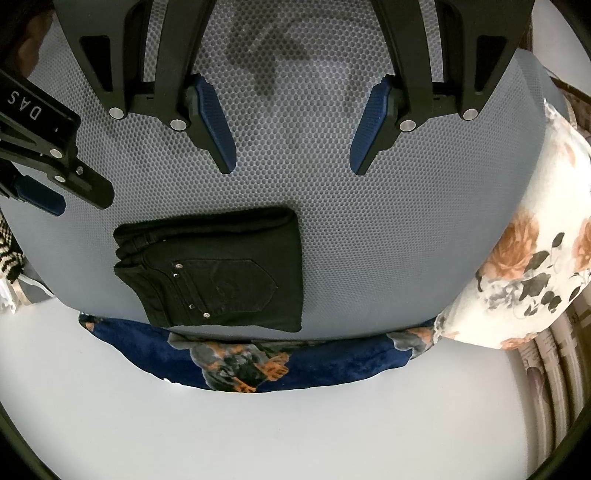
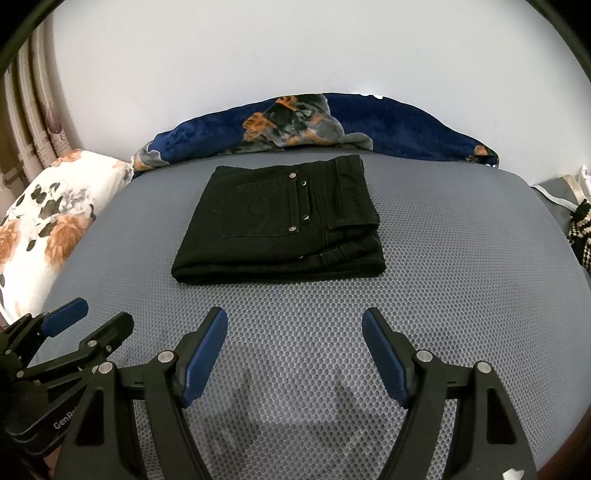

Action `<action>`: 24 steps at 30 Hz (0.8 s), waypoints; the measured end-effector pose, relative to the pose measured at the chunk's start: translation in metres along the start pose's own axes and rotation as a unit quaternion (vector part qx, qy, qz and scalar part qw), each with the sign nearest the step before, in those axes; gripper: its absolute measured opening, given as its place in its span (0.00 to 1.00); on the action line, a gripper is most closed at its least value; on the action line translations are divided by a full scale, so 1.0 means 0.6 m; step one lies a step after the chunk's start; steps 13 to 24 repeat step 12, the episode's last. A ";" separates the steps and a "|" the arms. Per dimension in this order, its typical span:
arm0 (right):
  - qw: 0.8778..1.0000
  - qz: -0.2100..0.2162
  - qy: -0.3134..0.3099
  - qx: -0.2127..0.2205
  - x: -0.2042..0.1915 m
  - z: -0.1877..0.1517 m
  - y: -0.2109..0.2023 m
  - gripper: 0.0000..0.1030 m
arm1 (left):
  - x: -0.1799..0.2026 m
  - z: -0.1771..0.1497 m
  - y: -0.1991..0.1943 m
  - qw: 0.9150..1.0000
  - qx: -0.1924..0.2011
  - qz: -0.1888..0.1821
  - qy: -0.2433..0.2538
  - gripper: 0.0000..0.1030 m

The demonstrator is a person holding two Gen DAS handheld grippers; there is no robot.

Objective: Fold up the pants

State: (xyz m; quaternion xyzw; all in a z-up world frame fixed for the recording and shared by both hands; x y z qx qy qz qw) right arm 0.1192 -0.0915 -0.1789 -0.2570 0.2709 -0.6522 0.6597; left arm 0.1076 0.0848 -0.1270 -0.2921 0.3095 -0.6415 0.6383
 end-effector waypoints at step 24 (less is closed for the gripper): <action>1.000 -0.001 -0.001 -0.003 -0.001 0.000 0.001 0.71 | 0.001 0.000 0.006 1.000 -0.004 -0.007 0.004 0.63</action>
Point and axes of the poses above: each gripper's, at about its wrist camera, not at the fingertips, and y roughly the way its jaws point, x to its right, z to its top, the point moved 10 cm from there along y, roughly the way its jaws point, and after that the axes turned 1 degree about -y, right-handed, at the moved point
